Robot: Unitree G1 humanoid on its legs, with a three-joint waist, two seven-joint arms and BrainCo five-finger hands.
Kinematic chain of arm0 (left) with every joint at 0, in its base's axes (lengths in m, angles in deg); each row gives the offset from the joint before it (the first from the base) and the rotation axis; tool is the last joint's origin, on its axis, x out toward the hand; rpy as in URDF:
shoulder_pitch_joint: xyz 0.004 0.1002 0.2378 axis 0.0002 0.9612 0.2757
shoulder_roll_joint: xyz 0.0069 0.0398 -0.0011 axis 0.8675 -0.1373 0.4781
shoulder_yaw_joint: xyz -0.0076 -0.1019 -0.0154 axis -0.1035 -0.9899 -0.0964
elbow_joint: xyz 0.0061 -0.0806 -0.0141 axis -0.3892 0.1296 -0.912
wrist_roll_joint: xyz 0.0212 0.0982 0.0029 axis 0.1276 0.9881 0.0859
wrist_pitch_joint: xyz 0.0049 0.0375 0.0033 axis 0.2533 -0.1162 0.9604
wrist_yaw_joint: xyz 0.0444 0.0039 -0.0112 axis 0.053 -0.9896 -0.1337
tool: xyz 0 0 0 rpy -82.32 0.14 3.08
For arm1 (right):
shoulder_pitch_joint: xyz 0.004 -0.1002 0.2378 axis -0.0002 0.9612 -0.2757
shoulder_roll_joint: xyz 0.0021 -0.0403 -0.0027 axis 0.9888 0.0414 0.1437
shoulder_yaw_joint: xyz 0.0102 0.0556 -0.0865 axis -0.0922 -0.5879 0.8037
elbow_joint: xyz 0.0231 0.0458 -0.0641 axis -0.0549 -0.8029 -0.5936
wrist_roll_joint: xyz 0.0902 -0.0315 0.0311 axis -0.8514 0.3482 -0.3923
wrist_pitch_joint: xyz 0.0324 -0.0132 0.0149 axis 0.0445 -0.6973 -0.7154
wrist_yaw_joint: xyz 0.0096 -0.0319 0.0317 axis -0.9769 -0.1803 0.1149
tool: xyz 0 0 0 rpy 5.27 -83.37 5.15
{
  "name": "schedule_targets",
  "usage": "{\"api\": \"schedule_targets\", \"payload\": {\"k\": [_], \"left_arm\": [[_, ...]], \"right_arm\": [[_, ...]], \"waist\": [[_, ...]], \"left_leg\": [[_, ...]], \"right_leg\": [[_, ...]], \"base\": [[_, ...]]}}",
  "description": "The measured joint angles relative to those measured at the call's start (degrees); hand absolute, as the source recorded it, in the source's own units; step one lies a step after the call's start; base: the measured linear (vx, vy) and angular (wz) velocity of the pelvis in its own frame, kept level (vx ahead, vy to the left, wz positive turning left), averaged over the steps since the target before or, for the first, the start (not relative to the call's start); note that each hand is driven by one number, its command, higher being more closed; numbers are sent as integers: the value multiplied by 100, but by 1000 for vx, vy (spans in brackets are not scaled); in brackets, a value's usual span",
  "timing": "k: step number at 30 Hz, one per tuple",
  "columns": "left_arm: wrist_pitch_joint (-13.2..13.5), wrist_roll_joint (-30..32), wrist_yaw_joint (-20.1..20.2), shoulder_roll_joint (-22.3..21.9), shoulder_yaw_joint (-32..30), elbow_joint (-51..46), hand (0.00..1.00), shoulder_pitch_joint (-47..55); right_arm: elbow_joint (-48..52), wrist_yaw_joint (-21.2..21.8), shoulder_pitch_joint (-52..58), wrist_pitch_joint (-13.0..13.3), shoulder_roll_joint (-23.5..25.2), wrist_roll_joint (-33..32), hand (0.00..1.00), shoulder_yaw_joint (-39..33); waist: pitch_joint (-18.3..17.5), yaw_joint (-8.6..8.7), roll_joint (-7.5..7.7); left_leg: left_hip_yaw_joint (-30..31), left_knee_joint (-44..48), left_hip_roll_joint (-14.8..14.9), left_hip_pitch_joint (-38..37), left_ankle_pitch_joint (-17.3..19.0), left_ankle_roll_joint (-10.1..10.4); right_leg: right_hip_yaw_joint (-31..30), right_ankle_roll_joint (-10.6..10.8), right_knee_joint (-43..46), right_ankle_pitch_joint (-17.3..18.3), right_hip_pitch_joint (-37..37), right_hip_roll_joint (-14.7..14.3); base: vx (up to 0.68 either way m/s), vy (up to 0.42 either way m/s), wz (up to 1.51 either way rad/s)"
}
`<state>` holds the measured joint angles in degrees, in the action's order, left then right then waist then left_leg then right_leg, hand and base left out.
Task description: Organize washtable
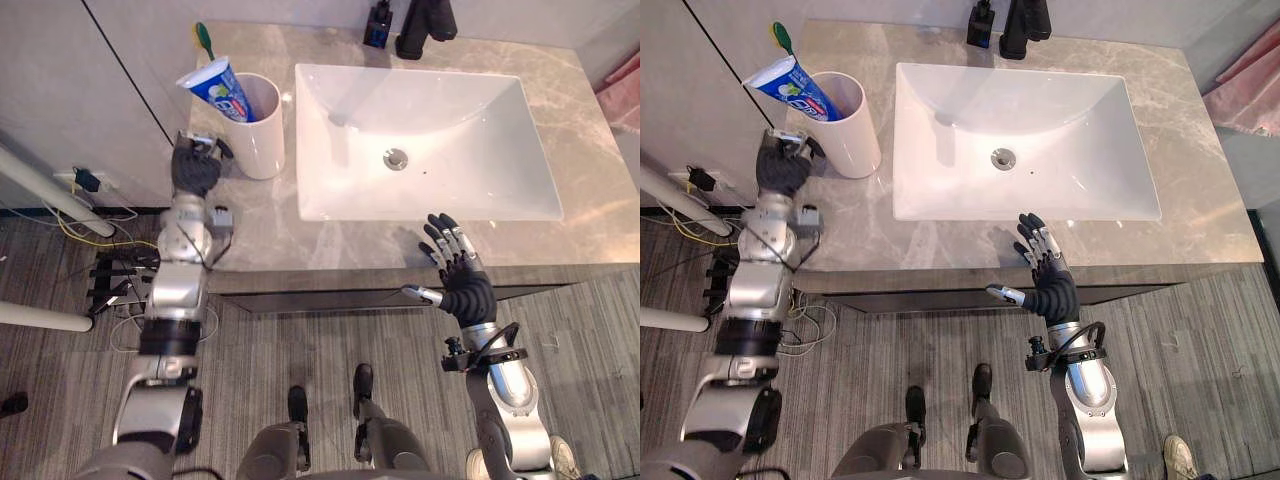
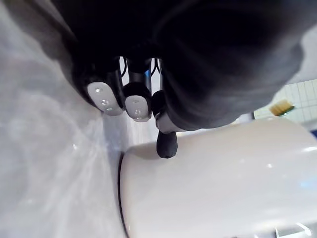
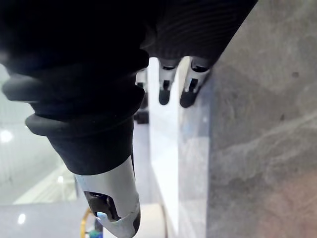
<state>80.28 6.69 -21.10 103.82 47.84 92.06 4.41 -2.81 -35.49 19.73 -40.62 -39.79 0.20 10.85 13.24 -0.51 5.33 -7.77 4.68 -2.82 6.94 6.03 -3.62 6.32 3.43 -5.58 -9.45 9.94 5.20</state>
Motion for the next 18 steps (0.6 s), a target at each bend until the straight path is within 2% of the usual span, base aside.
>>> {"api": "schedule_targets", "payload": {"k": [4, 8, 13, 18], "left_arm": [[56, -44, 329, -330, 62, -613, 100, 706], [66, -145, 450, -377, 192, -625, 100, 951], [62, -163, 564, -536, 271, -702, 100, 1316], [63, -163, 581, -584, 457, -842, 100, 1328]], "right_arm": [[-74, 28, -61, -63, 10, 3, 0, 28], [-176, 30, -67, -95, 5, 3, 0, 8], [-267, 44, -57, -185, -2, 5, 0, 21], [-423, 48, -16, -212, -1, 10, 0, 18]], "waist": [[-4, -40, -70], [-59, -36, -165], [-276, -30, -378], [-418, -24, -389]], "left_leg": [[34, -63, -24, -111, -36, -17], [143, -79, -39, -212, -62, -19], [198, -95, -36, -230, -90, 19], [239, -259, -19, -364, -188, 59]], "right_leg": [[99, -12, 0, 21, -101, 30], [190, -29, 0, 80, -253, 53], [293, -37, 0, 111, -285, 53], [306, -59, -1, 126, -352, 34]], "base": [[9, -3, 7], [3, -8, 16], [2, -14, 5], [-2, -11, 2]]}}
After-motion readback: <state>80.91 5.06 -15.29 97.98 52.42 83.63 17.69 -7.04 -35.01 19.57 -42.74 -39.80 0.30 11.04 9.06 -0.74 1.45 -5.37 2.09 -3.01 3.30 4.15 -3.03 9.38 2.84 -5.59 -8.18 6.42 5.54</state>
